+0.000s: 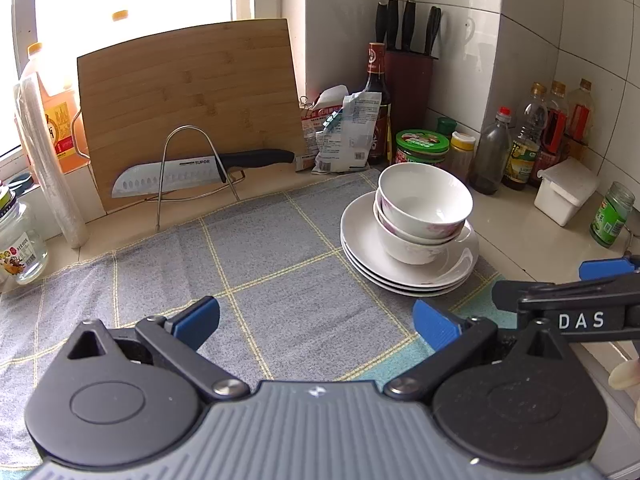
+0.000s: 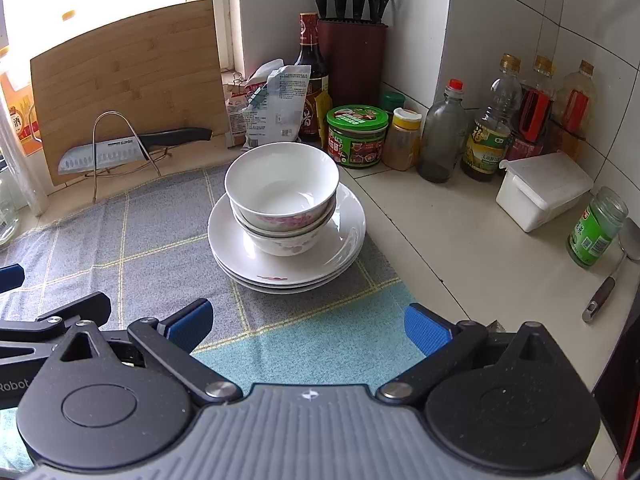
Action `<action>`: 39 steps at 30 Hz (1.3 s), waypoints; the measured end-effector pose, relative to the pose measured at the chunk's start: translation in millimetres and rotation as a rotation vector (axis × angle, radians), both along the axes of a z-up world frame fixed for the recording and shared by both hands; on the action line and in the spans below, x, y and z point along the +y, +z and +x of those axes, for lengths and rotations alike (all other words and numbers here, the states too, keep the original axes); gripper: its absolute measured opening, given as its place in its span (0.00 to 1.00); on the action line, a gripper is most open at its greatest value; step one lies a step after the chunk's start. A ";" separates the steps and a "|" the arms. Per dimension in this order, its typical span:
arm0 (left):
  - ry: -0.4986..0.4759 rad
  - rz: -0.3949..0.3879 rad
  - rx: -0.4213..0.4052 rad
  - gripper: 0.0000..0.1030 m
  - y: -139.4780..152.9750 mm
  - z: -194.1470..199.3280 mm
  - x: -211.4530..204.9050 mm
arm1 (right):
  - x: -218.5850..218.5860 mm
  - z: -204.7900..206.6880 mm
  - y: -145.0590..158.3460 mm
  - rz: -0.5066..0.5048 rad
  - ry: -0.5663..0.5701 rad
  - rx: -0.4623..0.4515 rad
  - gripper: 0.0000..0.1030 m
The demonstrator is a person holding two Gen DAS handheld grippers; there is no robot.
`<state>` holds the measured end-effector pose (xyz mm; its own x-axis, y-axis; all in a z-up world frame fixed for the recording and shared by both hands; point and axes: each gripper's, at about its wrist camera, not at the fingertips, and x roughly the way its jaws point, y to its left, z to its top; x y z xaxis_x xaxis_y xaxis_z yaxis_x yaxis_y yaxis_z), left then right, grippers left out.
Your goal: Organize plates and bowls
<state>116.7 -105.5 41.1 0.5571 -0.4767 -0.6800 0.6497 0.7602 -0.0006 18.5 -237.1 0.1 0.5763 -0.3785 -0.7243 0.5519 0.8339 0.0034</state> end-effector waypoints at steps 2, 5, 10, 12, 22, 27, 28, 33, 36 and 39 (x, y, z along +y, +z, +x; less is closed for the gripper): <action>0.000 0.002 -0.001 0.99 0.2 -0.4 -0.7 | -0.1 -0.3 0.3 -0.002 -0.002 0.000 1.00; -0.001 0.002 -0.001 0.99 0.1 -0.5 -1.1 | -0.9 -0.7 0.4 0.000 -0.004 -0.001 1.00; 0.001 0.005 -0.004 0.99 0.1 -0.6 -1.9 | -0.8 -0.4 0.6 -0.002 -0.006 -0.001 1.00; 0.001 0.004 -0.005 0.99 0.4 -0.5 -2.0 | -0.5 -0.7 0.6 -0.002 -0.007 -0.003 1.00; 0.006 0.006 -0.008 0.99 2.2 1.5 0.9 | 2.7 2.4 0.9 -0.010 -0.007 0.004 1.00; 0.007 0.010 -0.008 0.99 3.2 3.5 2.1 | 2.5 2.9 1.1 -0.010 -0.004 0.004 1.00; 0.007 0.009 -0.009 0.99 3.2 3.4 2.1 | 2.4 3.4 0.9 -0.009 -0.004 0.004 1.00; 0.006 0.014 -0.014 0.99 4.2 4.1 1.1 | 2.5 3.5 1.0 -0.008 -0.007 0.004 1.00; 0.003 0.015 -0.014 0.99 4.8 4.1 0.3 | 2.8 4.0 1.3 -0.010 -0.009 0.005 1.00; 0.002 0.013 -0.016 0.99 5.8 4.8 0.5 | 2.7 4.7 1.9 -0.011 -0.011 0.004 1.00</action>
<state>121.4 -105.0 46.9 0.5686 -0.4667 -0.6774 0.6484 0.7611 0.0199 23.2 -234.4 2.0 0.5692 -0.3924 -0.7225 0.5607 0.8280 -0.0080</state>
